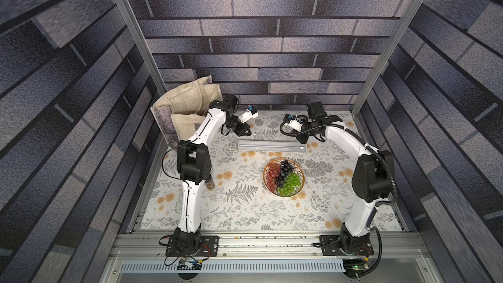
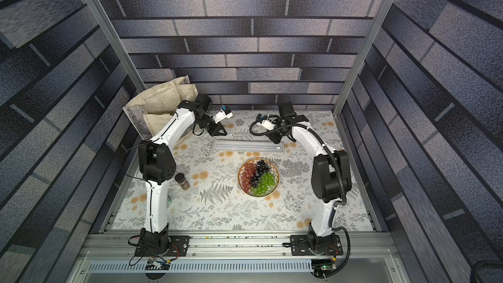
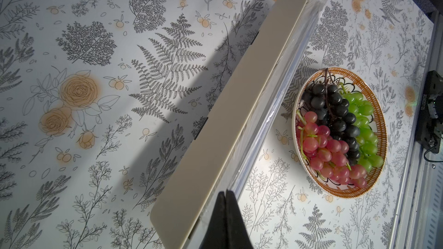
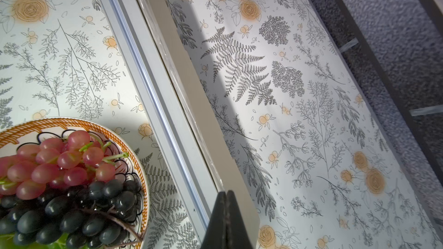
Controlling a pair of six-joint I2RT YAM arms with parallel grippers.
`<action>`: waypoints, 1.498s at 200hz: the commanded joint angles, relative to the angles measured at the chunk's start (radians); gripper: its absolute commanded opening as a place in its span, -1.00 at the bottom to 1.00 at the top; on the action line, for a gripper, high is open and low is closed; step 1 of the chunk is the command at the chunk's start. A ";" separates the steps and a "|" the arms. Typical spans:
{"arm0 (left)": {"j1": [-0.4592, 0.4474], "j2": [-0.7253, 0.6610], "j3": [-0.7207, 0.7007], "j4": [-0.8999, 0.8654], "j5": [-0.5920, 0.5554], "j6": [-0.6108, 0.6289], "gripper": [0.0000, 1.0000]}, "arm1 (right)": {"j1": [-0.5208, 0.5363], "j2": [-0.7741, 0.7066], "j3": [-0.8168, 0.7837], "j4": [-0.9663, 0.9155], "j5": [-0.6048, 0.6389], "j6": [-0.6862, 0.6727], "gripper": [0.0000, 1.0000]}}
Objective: Wrap the plate with plastic wrap
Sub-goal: Pull the plastic wrap from the plastic wrap cutting box.
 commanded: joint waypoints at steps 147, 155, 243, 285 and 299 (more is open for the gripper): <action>-0.030 -0.047 0.131 -0.066 0.004 -0.021 -1.00 | -0.019 -0.079 0.000 -0.014 -0.103 -0.067 -0.56; -0.031 -0.049 0.126 -0.064 -0.001 -0.020 -1.00 | -0.022 -0.058 0.002 -0.016 -0.133 -0.071 -0.31; -0.027 -0.060 0.115 -0.068 -0.019 -0.003 -1.00 | -0.057 0.243 0.224 -0.147 -0.325 -0.129 1.00; -0.026 -0.063 0.111 -0.070 -0.026 0.000 -1.00 | -0.057 0.359 0.363 -0.245 -0.348 -0.144 0.96; -0.023 -0.064 0.110 -0.071 -0.028 -0.001 -1.00 | -0.057 0.377 0.384 -0.289 -0.355 -0.155 0.80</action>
